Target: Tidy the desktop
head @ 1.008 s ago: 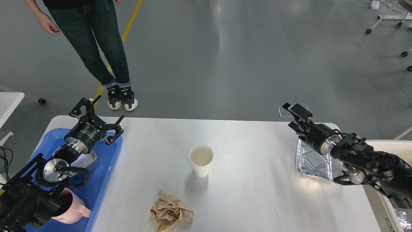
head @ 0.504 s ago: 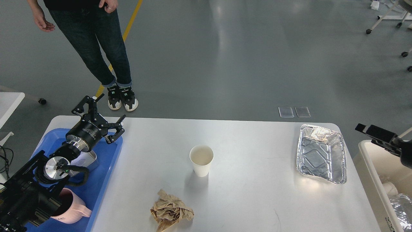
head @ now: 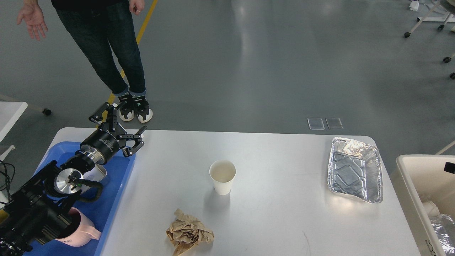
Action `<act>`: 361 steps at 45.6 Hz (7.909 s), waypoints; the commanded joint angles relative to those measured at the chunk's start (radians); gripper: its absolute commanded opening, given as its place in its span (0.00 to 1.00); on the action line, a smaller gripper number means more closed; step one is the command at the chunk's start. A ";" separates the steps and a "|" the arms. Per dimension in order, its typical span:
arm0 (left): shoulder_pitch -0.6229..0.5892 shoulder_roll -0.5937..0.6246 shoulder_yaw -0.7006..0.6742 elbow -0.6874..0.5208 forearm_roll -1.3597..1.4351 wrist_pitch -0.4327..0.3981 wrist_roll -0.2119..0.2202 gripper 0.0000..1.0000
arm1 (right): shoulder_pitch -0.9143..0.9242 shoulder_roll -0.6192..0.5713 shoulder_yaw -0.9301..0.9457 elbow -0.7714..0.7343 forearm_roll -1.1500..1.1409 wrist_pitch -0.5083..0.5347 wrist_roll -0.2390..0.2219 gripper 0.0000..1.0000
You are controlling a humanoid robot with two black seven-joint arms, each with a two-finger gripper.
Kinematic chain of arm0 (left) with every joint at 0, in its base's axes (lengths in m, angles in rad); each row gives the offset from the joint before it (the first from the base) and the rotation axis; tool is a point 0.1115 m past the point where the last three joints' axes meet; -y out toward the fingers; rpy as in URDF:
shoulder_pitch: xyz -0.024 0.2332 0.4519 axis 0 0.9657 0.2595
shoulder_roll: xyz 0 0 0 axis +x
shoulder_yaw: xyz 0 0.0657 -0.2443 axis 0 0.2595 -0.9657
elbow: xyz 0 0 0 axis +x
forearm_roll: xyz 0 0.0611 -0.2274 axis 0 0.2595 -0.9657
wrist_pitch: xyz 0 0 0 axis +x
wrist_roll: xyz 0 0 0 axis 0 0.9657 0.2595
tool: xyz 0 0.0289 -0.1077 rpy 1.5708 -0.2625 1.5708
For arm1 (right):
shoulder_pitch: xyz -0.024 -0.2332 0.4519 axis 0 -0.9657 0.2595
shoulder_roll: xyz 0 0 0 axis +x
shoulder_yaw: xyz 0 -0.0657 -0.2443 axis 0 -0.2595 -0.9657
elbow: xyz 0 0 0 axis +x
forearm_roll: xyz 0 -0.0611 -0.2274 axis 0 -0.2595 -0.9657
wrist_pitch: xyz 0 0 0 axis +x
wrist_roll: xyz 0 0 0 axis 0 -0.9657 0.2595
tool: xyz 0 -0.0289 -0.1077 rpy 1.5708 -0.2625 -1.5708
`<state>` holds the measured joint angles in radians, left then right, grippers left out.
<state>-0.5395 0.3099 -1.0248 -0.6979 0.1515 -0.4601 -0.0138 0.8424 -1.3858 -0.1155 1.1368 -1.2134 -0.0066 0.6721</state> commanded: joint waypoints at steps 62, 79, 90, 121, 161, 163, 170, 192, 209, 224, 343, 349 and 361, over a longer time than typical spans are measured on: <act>0.018 0.012 0.002 0.000 0.036 -0.009 0.000 0.98 | 0.046 -0.012 0.016 -0.020 0.008 0.376 -0.170 1.00; 0.021 0.015 0.002 0.000 0.037 -0.011 0.000 0.98 | 0.047 0.079 0.002 -0.052 0.047 0.447 -0.190 1.00; 0.016 0.015 0.025 0.000 0.037 -0.005 0.000 0.98 | 0.004 0.137 0.002 -0.049 0.186 0.585 -0.212 1.00; 0.015 0.038 0.068 0.001 0.037 -0.002 0.000 0.98 | -0.049 0.366 0.002 -0.089 0.416 0.599 -0.236 1.00; 0.019 0.077 0.072 0.001 0.037 0.012 0.000 0.98 | -0.109 0.689 -0.003 -0.436 0.520 0.550 -0.279 1.00; 0.019 0.077 0.072 0.001 0.037 0.012 0.000 0.98 | -0.109 0.697 -0.003 -0.442 0.518 0.548 -0.281 1.00; 0.019 0.078 0.072 0.001 0.037 0.012 0.000 0.98 | -0.105 0.741 -0.003 -0.503 0.520 0.550 -0.282 1.00; 0.021 0.081 0.072 0.001 0.037 0.012 -0.002 0.98 | -0.071 0.817 -0.003 -0.618 0.519 0.557 -0.286 1.00; 0.029 0.081 0.071 0.001 0.037 0.012 -0.002 0.98 | -0.091 0.887 -0.004 -0.759 0.503 0.557 -0.284 0.99; 0.039 0.091 0.069 0.003 0.037 0.009 -0.002 0.98 | -0.095 0.946 -0.041 -0.853 0.502 0.556 -0.282 0.94; -0.019 0.238 0.127 0.003 0.217 0.009 -0.172 0.98 | 0.325 0.949 -0.237 -0.569 0.216 0.568 -0.058 0.00; -0.036 0.287 0.129 0.014 0.232 0.017 -0.192 0.98 | 0.331 0.959 -0.239 -0.566 0.216 0.571 -0.060 0.00; -0.050 0.238 0.135 0.051 0.226 0.261 -0.178 0.98 | 0.331 0.959 -0.239 -0.566 0.216 0.571 -0.066 0.00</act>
<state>-0.5849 0.5622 -0.9065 -0.6523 0.3739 -0.3034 -0.1954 1.1746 -0.4242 -0.3543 0.5708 -0.9971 0.5652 0.6081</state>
